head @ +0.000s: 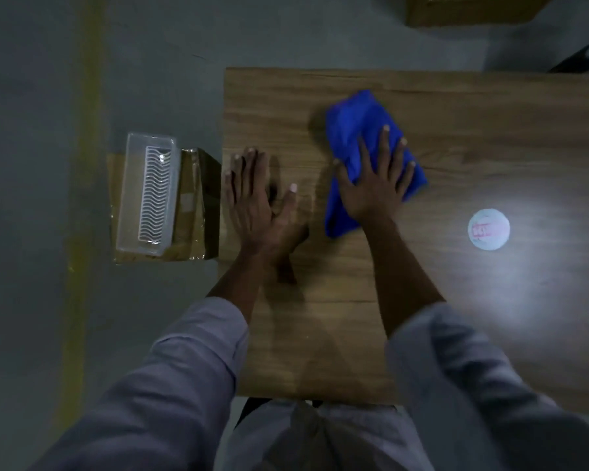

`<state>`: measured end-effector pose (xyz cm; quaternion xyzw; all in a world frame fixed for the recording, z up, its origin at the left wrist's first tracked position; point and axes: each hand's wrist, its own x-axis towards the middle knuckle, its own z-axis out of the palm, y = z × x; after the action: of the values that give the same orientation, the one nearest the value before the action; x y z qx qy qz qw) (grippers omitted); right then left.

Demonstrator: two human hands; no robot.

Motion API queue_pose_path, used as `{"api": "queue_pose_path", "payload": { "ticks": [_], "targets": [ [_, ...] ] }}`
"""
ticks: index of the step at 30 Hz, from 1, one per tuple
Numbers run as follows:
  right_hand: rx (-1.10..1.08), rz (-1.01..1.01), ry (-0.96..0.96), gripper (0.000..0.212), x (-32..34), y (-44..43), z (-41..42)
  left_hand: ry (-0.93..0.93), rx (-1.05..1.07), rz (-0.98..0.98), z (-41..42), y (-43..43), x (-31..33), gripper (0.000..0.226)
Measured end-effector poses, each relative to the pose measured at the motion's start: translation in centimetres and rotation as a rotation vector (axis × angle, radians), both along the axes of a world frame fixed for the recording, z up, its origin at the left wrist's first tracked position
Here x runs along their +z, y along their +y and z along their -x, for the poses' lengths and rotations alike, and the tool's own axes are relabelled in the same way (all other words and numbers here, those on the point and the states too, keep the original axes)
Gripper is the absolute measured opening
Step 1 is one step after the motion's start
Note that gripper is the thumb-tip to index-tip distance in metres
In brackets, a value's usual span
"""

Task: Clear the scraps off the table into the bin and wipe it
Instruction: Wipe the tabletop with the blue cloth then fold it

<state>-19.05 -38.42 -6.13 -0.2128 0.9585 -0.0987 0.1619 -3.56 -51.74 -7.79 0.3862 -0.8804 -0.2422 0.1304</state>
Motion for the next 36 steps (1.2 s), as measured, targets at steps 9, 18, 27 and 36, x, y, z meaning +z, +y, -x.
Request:
{"api": "queue_pose_path", "payload": {
  "ticks": [9,18,27,36],
  "targets": [
    [0.323,0.061,0.125,0.066,-0.5,1.5,-3.3,0.014,0.021,-0.001,0.2,0.0,0.4,0.081],
    [0.054,0.014,0.014,0.071,-0.1,-9.3,7.0,-0.018,-0.005,-0.049,0.4,-0.2,0.8,0.092],
    [0.685,0.145,0.109,0.061,-1.1,-6.5,2.5,0.107,-0.016,-0.094,0.0,-0.5,0.5,0.082],
    [0.098,0.054,0.098,0.066,-0.6,-12.5,3.6,0.121,-0.022,-0.115,0.0,-0.4,0.2,0.088]
  ]
}}
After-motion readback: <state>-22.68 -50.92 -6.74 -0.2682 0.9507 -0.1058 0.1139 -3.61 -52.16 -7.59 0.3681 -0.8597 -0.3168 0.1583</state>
